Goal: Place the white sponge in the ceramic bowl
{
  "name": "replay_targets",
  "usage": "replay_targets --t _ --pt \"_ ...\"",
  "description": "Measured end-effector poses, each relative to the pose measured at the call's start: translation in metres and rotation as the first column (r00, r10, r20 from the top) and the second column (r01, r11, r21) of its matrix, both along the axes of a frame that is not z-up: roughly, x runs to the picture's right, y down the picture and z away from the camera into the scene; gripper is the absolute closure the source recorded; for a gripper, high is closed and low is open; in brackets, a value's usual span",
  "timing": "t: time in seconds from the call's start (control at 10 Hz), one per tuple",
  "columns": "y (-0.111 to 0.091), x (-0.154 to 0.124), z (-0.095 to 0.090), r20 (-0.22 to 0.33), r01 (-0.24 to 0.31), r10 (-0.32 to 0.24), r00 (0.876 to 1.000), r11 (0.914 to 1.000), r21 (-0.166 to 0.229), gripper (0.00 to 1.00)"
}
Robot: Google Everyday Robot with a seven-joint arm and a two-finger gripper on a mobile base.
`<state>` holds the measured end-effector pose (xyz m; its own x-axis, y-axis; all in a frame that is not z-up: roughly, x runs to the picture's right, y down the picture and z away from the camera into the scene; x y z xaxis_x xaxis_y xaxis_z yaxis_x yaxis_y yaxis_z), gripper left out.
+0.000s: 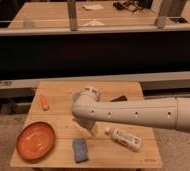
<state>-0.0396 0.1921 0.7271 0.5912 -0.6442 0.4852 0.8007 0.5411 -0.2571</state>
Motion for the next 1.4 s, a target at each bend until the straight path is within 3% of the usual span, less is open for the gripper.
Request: replay_targets --t 0.6,1.4 --pt "0.030 -0.024 0.013 0.065 0.095 -0.093 0.994 0.9952 -0.025 0.20" --pt "0.061 -0.022 0.034 0.140 0.204 -0.194 0.971 0.9770 -0.062 0.20"
